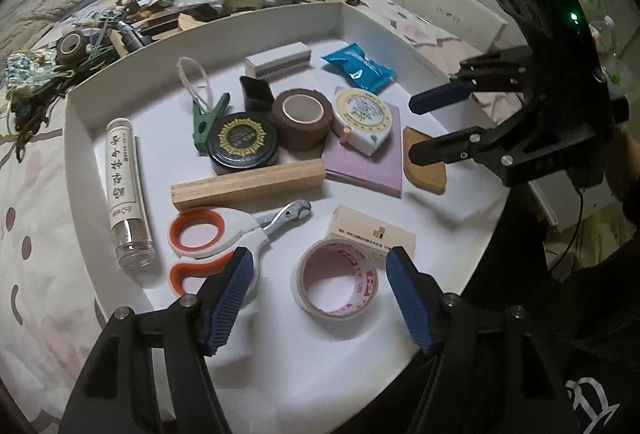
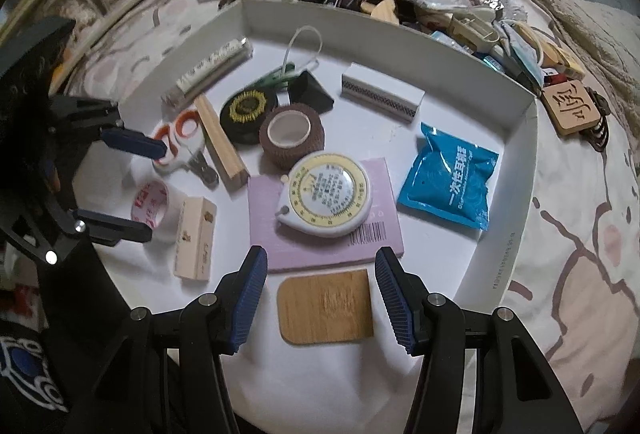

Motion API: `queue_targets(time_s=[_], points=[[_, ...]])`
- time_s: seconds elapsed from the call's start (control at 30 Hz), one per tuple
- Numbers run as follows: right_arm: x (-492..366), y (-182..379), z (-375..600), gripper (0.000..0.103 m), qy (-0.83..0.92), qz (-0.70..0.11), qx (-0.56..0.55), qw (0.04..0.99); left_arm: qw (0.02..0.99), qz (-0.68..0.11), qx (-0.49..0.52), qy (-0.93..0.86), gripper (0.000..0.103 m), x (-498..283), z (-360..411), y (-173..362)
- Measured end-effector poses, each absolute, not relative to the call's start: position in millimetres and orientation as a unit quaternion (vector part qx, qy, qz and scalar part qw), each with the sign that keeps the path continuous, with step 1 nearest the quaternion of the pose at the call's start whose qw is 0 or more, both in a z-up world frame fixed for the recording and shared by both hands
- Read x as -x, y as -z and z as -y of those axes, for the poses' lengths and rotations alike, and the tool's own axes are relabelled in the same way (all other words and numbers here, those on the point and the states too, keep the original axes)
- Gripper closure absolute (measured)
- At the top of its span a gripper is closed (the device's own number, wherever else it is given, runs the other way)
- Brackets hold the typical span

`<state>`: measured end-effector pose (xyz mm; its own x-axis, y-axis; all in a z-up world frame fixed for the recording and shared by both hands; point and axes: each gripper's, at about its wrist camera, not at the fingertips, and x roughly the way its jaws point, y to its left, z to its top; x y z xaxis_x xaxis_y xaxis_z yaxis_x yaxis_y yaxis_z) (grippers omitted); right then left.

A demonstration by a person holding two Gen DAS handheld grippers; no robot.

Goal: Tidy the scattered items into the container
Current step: 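Open the right tool to drop the wooden tag while the left tool lowers the tape roll, then open the left tool to release the tape roll into the box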

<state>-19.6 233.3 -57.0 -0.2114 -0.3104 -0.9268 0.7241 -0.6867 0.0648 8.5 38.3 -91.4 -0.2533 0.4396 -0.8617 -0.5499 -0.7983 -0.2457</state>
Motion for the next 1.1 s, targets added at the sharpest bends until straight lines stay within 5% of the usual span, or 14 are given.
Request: queue_targets(time_s=[0.13, 0.27, 0.57, 0.7, 1.1], points=[[18, 51, -235, 0.027, 0.775, -0.173, -0.503, 0.341, 0.305, -0.039, 0.512, -0.802, 0.034, -7, -35, 86], [15, 46, -237, 0.020, 0.797, -0.169, -0.473, 0.336, 0.279, -0.039, 0.492, -0.824, 0.032, -5, -33, 81], [15, 40, -239, 0.001, 0.840, -0.170, -0.417, 0.303, 0.229, -0.027, 0.441, -0.867, 0.008, 0, -27, 73], [18, 39, -239, 0.000, 0.852, -0.156, -0.405, 0.292, 0.212, -0.008, 0.423, -0.881, 0.000, 2, -21, 69], [26, 39, -242, 0.000, 0.870, -0.125, -0.391, 0.273, 0.161, 0.014, 0.392, -0.906, 0.000, 8, -10, 63]])
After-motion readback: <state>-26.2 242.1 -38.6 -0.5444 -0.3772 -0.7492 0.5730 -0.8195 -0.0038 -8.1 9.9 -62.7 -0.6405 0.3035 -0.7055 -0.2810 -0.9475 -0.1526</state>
